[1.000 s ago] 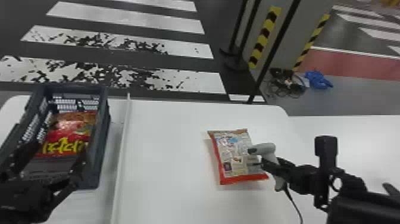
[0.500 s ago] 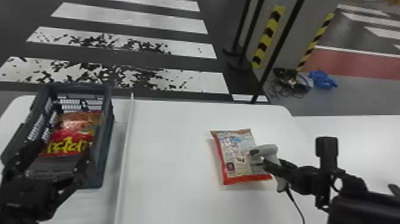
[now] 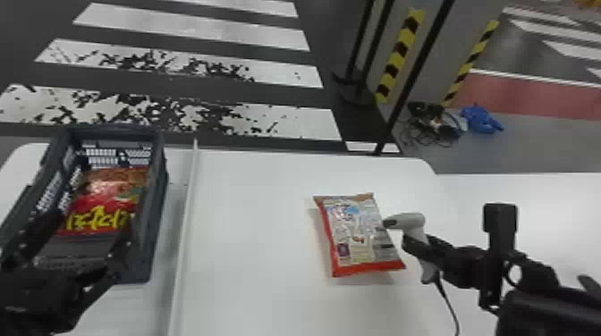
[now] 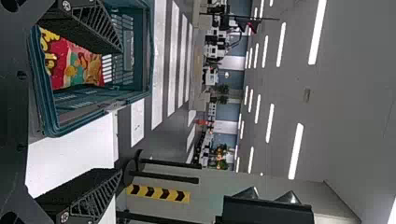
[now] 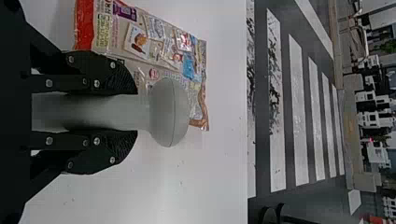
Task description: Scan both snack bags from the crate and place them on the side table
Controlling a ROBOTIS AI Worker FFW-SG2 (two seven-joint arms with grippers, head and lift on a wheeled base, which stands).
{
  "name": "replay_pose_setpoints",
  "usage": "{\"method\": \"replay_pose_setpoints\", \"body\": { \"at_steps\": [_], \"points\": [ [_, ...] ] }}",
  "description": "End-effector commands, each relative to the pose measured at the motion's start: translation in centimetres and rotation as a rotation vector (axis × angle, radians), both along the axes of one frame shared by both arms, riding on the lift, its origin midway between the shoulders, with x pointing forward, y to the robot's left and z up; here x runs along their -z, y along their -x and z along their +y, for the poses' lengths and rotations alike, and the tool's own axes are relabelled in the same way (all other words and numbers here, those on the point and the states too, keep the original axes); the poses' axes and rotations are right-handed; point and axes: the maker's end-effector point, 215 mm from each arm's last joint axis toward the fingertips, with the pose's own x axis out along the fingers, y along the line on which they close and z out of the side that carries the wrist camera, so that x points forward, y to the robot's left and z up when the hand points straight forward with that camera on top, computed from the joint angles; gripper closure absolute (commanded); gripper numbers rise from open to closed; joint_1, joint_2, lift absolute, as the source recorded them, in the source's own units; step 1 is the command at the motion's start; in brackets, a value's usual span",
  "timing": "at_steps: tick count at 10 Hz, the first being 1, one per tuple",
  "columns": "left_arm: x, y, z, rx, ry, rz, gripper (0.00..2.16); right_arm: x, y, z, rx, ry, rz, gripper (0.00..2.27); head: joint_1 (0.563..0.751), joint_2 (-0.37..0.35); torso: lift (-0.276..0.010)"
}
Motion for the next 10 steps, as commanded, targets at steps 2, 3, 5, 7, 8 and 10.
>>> {"method": "replay_pose_setpoints", "body": {
  "at_steps": [2, 3, 5, 7, 8, 10],
  "points": [
    [-0.1, 0.0, 0.0, 0.001, 0.0, -0.003, 0.09, 0.4, -0.9, -4.6, 0.078, -0.003, -0.047, 2.25, 0.695, -0.286, -0.098],
    [0.1, -0.1, 0.1, -0.001, 0.001, 0.0, 0.09, 1.1, -0.9, -5.6, 0.098, -0.011, -0.054, 2.25, 0.695, -0.298, -0.098],
    [0.3, -0.1, 0.0, 0.002, 0.001, 0.003, 0.09, 3.1, -0.9, -6.5, 0.125, -0.025, -0.052, 2.25, 0.695, -0.33, -0.098],
    [0.4, -0.2, -0.1, 0.002, 0.001, 0.005, 0.09, 4.7, -0.5, -7.5, 0.135, -0.008, -0.034, 2.25, 0.695, -0.34, -0.098],
    [0.5, -0.3, -0.1, 0.003, 0.001, 0.006, 0.09, 4.9, -0.4, -8.1, 0.14, 0.004, -0.033, 2.25, 0.695, -0.345, -0.098],
    [0.6, -0.4, -0.2, 0.006, 0.002, 0.007, 0.09, 5.4, -0.3, -8.7, 0.144, 0.018, -0.03, 2.25, 0.695, -0.35, -0.098]
  ]
}}
